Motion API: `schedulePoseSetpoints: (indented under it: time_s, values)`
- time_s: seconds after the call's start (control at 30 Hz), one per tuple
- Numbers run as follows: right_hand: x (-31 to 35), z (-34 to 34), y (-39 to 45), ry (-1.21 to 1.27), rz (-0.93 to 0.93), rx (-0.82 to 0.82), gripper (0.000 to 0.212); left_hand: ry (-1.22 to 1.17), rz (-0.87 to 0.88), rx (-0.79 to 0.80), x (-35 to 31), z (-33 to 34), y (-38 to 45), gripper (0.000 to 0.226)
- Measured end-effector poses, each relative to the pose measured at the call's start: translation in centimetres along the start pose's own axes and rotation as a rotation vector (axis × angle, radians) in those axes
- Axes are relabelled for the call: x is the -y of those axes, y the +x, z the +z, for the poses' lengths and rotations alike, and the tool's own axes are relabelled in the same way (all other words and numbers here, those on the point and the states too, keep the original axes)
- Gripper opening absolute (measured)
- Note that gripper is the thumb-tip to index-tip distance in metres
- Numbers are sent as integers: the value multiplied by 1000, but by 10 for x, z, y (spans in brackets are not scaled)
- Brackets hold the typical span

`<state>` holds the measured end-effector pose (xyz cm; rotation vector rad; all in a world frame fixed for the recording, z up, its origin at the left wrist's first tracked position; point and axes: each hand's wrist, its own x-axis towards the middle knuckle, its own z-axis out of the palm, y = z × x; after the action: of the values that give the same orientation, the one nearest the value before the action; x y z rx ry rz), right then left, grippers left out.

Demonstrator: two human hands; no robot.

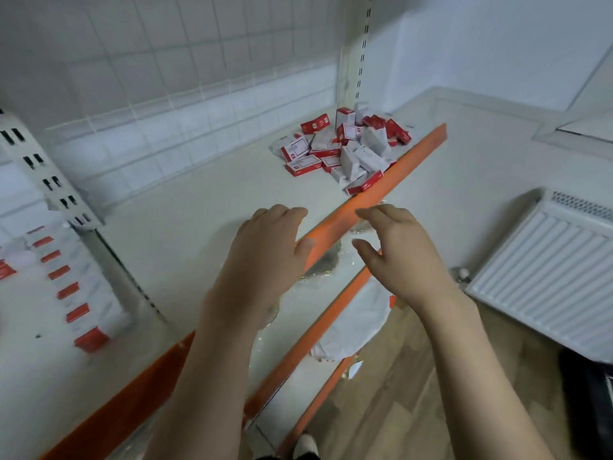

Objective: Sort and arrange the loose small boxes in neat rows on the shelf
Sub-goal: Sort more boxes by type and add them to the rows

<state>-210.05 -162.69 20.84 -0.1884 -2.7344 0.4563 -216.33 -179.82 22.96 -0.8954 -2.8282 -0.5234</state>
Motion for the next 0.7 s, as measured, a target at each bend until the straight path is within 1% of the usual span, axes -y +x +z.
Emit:
schedulePoseSetpoints:
  time_s: [0.23,0.43,0.57,0.7]
  values:
    - [-35,4,57,-16,67,-18,40,-13,38,32,0,16,83,49]
    - [-67,15,77,-10,118,-1,42,-43,31,114,-6,42,118,46]
    - [-87,18,92,8,136,20,44,-58,3,81,-11,52,140,45]
    - [-109,18,111,-3,98,45,44,-56,-21,39,-16,67,164,38]
